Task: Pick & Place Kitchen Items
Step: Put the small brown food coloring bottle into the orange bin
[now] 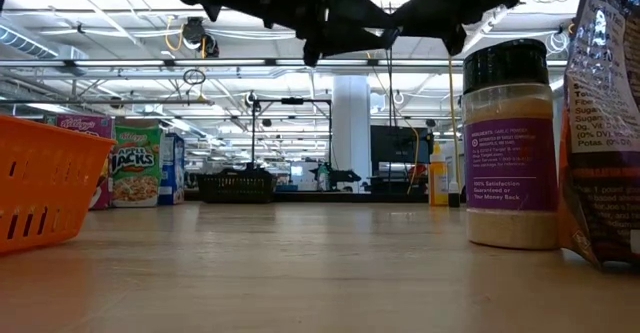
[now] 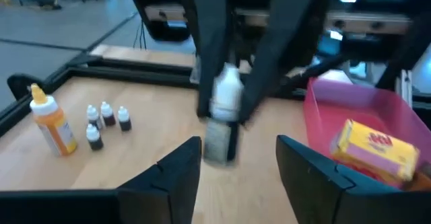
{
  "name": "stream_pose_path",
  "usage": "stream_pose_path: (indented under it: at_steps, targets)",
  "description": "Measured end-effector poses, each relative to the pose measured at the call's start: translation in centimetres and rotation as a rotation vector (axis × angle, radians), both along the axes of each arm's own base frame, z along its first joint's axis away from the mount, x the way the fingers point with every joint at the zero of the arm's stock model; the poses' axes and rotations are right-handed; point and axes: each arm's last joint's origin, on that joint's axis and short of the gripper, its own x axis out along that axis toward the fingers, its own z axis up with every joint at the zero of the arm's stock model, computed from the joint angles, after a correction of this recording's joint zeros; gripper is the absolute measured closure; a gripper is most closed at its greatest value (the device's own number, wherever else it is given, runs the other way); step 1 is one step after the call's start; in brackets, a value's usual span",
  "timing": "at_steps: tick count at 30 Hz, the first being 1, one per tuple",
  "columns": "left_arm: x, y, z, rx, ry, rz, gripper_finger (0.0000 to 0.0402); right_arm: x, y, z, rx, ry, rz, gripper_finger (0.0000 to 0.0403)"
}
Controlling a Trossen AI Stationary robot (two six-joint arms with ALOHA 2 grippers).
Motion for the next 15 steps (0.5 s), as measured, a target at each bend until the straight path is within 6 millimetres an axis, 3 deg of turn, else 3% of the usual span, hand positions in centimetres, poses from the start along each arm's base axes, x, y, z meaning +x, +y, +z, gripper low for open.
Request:
stream_pose_path:
  at_steps: [8, 15]
  targets:
    - [0.21, -0.05, -0.22, -0.010, -0.004, -0.001, 0.0206, 0.83, 0.18, -0.27, -0.006, -0.026, 0.030, 0.0348]
    - [0.18, -0.05, -0.25, -0.011, 0.001, 0.000, 0.0271, 0.89, 0.20, -0.21, -0.014, -0.033, 0.036, 0.0348]
